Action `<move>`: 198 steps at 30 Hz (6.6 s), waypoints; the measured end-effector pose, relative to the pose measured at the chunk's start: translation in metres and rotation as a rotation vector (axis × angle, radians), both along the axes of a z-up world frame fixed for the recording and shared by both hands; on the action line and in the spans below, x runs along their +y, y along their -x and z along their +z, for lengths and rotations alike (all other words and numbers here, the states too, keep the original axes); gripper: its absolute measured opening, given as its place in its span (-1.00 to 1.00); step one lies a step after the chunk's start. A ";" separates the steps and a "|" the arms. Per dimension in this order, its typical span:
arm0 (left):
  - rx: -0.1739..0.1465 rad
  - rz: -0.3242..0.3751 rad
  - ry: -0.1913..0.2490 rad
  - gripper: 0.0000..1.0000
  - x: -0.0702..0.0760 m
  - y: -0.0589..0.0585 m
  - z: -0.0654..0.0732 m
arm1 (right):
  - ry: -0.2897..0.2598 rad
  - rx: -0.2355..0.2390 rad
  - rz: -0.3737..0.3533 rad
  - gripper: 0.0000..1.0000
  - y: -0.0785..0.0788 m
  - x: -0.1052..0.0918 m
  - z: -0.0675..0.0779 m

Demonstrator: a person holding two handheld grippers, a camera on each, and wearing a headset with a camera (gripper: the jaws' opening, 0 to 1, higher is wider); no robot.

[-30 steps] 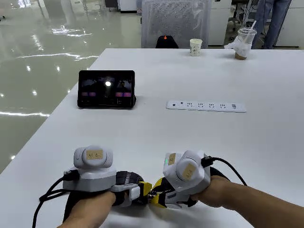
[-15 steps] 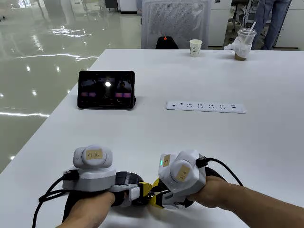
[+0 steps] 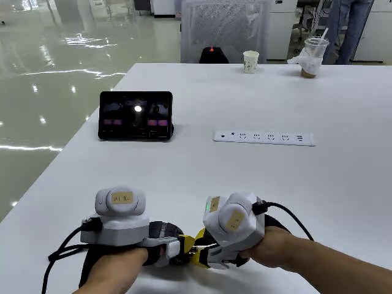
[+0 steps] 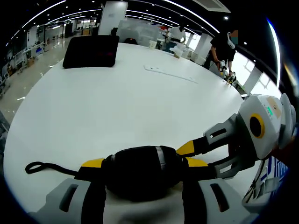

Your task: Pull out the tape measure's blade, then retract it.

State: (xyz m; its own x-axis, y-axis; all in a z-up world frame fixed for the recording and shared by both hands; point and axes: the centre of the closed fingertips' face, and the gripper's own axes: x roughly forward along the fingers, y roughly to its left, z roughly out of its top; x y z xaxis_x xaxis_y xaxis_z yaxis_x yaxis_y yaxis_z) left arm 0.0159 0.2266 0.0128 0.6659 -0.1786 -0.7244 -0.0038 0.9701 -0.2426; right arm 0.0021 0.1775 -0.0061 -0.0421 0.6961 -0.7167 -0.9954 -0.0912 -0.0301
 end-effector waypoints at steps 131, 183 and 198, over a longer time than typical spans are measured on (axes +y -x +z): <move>-0.333 -0.434 -0.119 0.98 0.008 0.085 0.048 | -0.283 0.036 -0.551 0.98 0.045 -0.176 0.047; -0.342 -0.432 -0.128 0.95 0.015 0.081 0.058 | -0.269 0.025 -0.550 0.95 0.043 -0.181 0.047; -0.334 -0.434 -0.131 0.96 0.017 0.081 0.061 | -0.270 0.015 -0.554 0.95 0.041 -0.183 0.050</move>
State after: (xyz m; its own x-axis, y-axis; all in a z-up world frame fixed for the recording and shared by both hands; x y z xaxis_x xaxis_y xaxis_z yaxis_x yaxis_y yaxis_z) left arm -0.0654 0.2440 0.0734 0.7484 -0.4099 -0.5214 0.4589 0.8876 -0.0393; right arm -0.0392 -0.0053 0.0436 0.3689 0.7745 -0.5139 -0.8932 0.4484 0.0347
